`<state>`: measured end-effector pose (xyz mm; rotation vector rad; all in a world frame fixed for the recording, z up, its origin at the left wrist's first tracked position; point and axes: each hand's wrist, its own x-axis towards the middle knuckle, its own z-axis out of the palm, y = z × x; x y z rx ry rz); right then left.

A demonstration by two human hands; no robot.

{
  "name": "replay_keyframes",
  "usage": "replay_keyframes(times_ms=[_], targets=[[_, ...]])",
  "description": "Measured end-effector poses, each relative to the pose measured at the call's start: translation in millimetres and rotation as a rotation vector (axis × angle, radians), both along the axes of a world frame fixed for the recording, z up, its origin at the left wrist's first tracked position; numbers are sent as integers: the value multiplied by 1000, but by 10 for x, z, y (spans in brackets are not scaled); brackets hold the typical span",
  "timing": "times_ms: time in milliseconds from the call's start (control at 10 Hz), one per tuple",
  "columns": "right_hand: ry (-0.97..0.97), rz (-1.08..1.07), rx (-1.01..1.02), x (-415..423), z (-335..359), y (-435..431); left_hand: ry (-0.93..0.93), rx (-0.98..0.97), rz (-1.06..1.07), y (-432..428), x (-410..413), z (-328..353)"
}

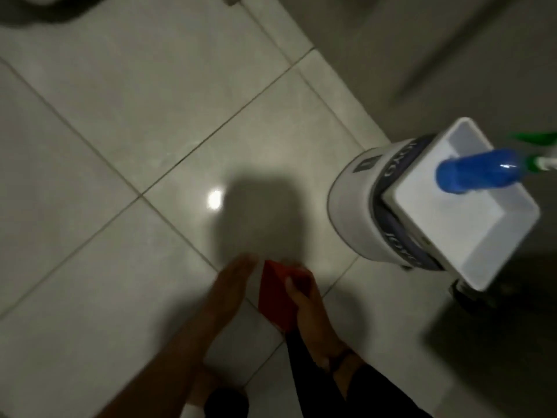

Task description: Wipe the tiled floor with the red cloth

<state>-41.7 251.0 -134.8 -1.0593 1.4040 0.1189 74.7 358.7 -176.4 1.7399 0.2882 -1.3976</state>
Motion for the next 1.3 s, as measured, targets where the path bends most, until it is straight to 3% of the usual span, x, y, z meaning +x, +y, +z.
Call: replay_keyframes(times_ms=[100, 200, 400, 600, 800, 1000, 1200, 1300], targets=[[-58, -214, 103, -269, 468, -380, 114, -112, -95, -512, -185, 544], [-18, -331, -39, -575, 938, -1106, 77, -187, -321, -1274, -354, 1202], [-17, -554, -25, -857, 1041, -2363, -193, -128, -623, -2650, -550, 1643], [7, -665, -32, -919, 536, -3040, -516, 102, -887, -3781, -708, 1342], [171, -527, -114, -927, 22, -3241, -575, 221, -1161, -4111, -710, 911], [452, -244, -277, -938, -113, -3302, -753, 303, -1106, -4082, -779, 823], [564, -247, -410, -750, 262, -3248, -920, 156, -1068, -3901, -782, 1210], [550, -322, -475, -699, 623, -2970, -903, 117, -1031, -3527, -811, 1522]])
